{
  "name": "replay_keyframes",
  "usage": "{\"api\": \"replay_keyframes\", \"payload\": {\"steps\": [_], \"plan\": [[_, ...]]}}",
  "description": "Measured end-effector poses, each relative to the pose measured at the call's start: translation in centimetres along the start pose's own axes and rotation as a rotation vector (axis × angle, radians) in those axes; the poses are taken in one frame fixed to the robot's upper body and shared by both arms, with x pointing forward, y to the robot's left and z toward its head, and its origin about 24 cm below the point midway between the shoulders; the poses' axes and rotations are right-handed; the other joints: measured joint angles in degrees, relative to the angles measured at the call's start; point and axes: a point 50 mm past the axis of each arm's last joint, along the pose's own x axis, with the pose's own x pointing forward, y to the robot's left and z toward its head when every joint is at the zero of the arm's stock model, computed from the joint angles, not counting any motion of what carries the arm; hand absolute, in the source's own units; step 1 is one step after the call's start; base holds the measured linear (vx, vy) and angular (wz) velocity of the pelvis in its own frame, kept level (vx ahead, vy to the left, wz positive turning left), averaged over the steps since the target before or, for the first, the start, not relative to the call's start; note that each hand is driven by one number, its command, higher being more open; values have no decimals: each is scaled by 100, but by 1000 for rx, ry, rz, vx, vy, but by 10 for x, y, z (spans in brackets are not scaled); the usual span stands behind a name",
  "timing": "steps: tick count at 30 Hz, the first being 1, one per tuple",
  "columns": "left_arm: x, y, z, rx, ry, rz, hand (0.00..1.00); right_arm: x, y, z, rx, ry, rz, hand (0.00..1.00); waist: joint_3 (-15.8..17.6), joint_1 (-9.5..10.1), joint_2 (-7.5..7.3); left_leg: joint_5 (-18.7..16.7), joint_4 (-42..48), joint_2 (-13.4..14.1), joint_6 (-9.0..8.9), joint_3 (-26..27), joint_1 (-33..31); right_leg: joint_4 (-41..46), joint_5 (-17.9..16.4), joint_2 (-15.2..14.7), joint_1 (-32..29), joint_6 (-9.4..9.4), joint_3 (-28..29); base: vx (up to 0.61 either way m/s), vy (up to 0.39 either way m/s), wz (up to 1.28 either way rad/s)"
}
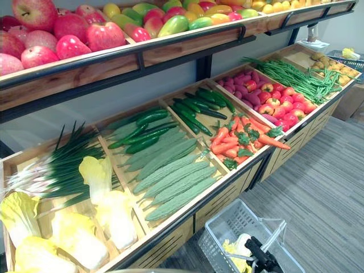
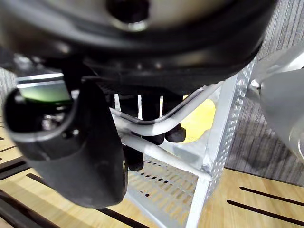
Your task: Pick vegetable in the basket
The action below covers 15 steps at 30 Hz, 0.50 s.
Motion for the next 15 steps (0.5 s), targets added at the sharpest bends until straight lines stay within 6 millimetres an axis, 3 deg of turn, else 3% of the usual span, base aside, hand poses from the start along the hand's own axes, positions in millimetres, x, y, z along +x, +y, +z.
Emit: {"api": "replay_keyframes", "payload": {"steps": [3,5,9,10,11,12,13,14,15], "plan": [[-1,3,-3,3,-2,14,100,0,2,-10,-13,28,-3,0,0,9,-1,-9,-12,18,-14,117,34,1,17,35,-27,24,94,17,-12,-35],[-5,18,-13,71,21,52,100,-3,0,-22,1,34,-27,0,10,36,-14,-60,-62,23,-55,600,198,179,30,143,-215,48,575,-35,-5,-90],[-6,22,-16,79,19,60,100,-9,-8,-28,38,38,-51,0,40,-14,-64,-23,-120,-81,8,693,334,160,-19,186,-281,106,774,-50,9,-28],[-9,28,-22,49,33,83,100,-7,-2,-26,42,23,-33,0,40,-49,-76,24,-328,-139,60,845,388,112,-214,206,-405,-179,693,-28,76,-125],[-14,28,-37,-13,66,111,100,-2,10,-17,21,-5,7,0,77,-3,59,-33,-757,-101,175,1243,366,165,-584,218,-636,-721,-273,-68,115,-231],[-17,29,-46,-68,77,134,100,9,34,-4,-29,-31,74,0,429,60,181,401,-901,156,214,2069,539,1689,-614,107,-1217,-779,-1999,-64,117,-240],[-19,32,-50,-85,86,148,100,11,42,-2,-37,-34,95,0,620,52,121,412,-873,184,190,2302,626,2359,-671,-40,-1254,-805,-2634,-44,68,-208],[-23,41,-55,-101,100,173,100,11,41,-6,-23,-32,95,0,723,37,-33,302,-693,155,107,2544,680,3015,-820,-324,-1052,-920,-3532,-1,11,-129],[-25,44,-58,-120,106,185,100,9,35,-9,-3,-25,80,0,810,88,-216,167,-466,30,63,2688,678,2760,-1003,-320,-901,-849,-3841,-21,-44,-129]]}}
